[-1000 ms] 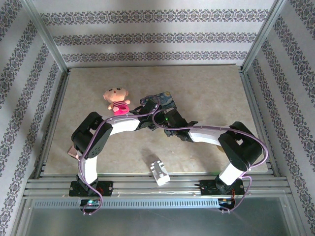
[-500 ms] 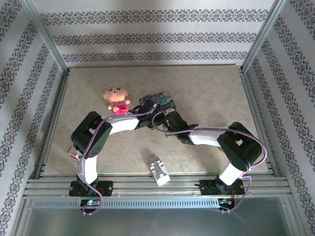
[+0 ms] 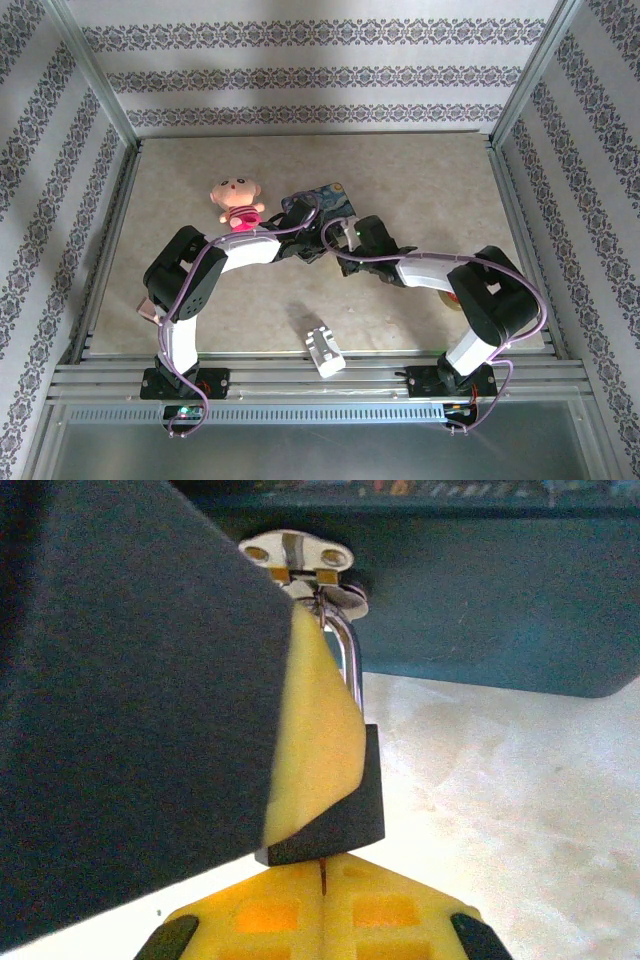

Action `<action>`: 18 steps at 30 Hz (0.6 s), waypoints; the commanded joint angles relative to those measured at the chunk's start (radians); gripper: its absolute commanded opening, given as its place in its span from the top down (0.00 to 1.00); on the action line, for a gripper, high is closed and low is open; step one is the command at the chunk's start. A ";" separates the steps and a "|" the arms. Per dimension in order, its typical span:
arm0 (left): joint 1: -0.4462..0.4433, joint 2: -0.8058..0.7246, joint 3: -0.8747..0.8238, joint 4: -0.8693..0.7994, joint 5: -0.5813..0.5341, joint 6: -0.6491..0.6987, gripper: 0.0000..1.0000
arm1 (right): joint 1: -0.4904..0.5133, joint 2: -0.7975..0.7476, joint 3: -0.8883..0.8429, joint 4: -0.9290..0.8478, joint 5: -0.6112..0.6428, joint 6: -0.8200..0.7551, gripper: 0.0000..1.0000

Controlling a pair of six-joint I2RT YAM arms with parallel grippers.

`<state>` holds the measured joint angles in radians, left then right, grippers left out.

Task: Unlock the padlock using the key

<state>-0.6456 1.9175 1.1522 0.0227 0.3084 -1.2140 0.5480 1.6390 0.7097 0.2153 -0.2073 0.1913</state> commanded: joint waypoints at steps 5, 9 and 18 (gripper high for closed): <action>-0.014 -0.036 -0.013 0.039 0.141 -0.036 0.96 | -0.125 0.075 0.009 0.068 -0.277 0.132 1.00; -0.014 -0.037 -0.026 0.051 0.144 -0.042 0.88 | -0.160 0.093 0.022 0.084 -0.356 0.203 1.00; -0.014 -0.042 -0.051 0.079 0.144 -0.057 0.69 | -0.180 0.097 0.017 0.111 -0.381 0.319 1.00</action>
<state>-0.6464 1.9114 1.1217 0.0788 0.3557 -1.2358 0.3847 1.7172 0.7105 0.2829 -0.6014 0.4377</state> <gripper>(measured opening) 0.278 0.042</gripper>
